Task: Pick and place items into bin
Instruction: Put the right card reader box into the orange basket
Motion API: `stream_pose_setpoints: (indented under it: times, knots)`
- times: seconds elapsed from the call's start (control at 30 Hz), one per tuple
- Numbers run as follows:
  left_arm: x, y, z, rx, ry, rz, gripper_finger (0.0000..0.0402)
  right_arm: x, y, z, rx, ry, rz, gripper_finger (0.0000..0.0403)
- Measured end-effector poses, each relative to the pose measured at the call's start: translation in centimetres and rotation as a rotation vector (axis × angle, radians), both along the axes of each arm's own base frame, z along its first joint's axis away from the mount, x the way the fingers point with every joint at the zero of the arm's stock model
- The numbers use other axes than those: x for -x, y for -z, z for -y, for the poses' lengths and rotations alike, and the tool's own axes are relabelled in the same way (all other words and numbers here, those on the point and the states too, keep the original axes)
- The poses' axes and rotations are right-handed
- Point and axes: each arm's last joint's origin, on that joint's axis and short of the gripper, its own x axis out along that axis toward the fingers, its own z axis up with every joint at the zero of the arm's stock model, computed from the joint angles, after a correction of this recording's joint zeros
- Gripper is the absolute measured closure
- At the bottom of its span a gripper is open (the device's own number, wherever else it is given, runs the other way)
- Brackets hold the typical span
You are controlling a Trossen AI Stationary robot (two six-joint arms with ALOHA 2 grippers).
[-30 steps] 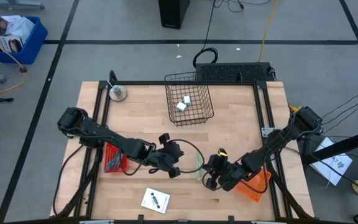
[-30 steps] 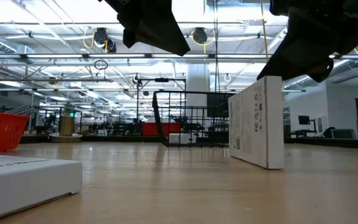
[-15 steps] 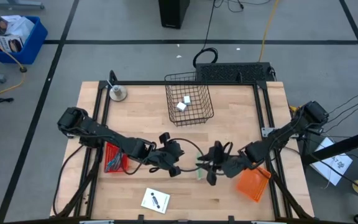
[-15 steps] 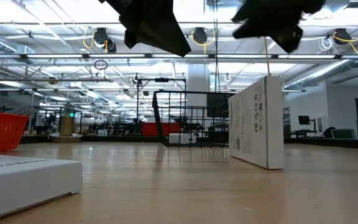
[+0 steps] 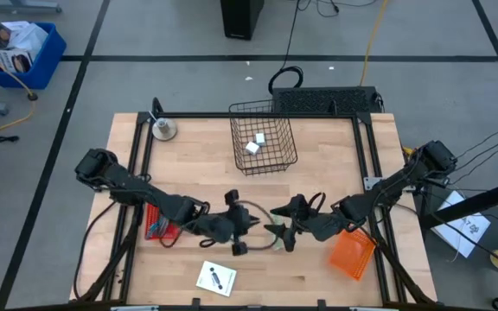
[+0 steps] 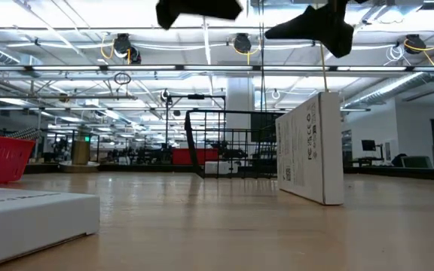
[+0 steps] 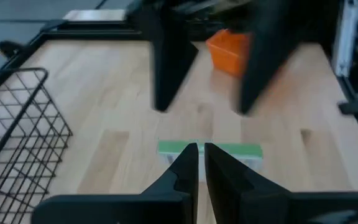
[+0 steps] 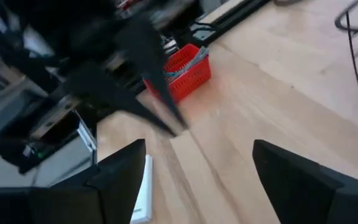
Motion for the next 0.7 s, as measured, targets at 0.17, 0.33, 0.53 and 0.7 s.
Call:
stream_pose_setpoints:
  times: [0.17, 0.33, 0.53, 0.7]
  knots:
    - [1.6, -2.0, 1.3, -0.009, 0.043, 0.089, 0.0366, -0.4, -0.3, 0.4, -0.122, 0.030, 0.042, 0.0109]
    - [4.5, -2.7, 1.6, 0.029, 0.103, 0.167, 0.0366, -1.2, -1.4, 1.2, -0.124, -0.036, 0.131, 0.0111]
    - [9.3, -2.5, 0.5, 0.111, 0.135, 0.312, 0.0366, -1.7, -0.9, 2.5, -0.068, -0.023, 0.076, 0.0104]
    - [12.2, -1.3, -1.2, 0.169, 0.129, 0.395, 0.0366, -1.8, -1.2, 3.0, -0.083, 0.026, -0.052, 0.0107]
